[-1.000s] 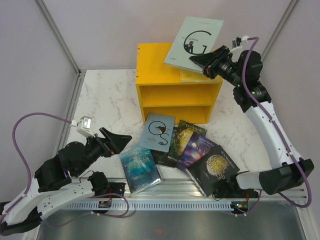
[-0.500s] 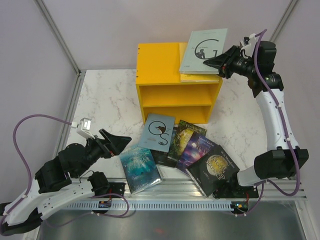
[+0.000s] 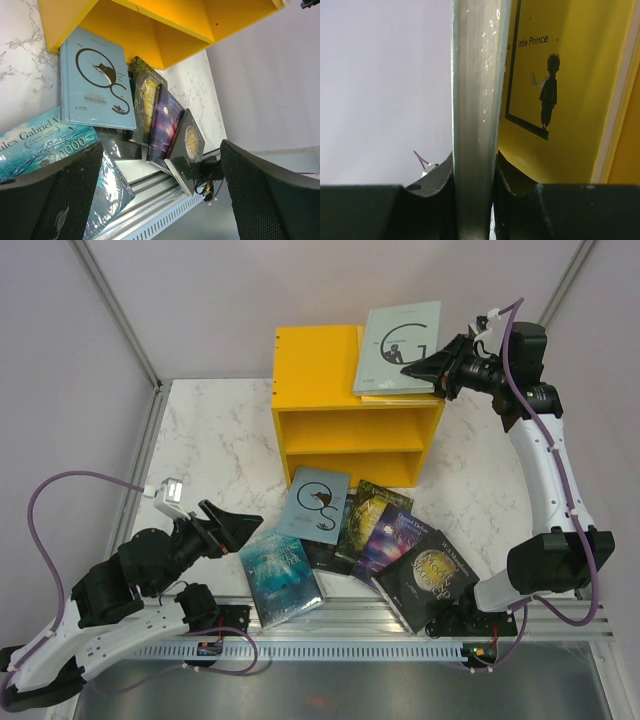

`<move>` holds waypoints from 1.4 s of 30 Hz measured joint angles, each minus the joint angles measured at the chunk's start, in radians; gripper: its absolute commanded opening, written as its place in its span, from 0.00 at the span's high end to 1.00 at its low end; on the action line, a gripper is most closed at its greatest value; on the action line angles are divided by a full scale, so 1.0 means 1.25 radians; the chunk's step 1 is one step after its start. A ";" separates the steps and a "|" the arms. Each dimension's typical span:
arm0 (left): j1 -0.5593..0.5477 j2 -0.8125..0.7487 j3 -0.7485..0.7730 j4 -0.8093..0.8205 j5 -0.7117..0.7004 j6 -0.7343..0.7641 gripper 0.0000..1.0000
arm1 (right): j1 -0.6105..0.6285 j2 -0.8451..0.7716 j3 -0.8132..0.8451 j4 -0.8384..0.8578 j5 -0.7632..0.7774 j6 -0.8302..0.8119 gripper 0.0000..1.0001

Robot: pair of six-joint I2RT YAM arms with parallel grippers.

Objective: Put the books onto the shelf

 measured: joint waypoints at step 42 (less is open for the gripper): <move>-0.001 0.071 -0.043 0.018 0.002 0.000 0.00 | -0.136 -0.225 0.014 -0.302 0.374 -0.379 0.03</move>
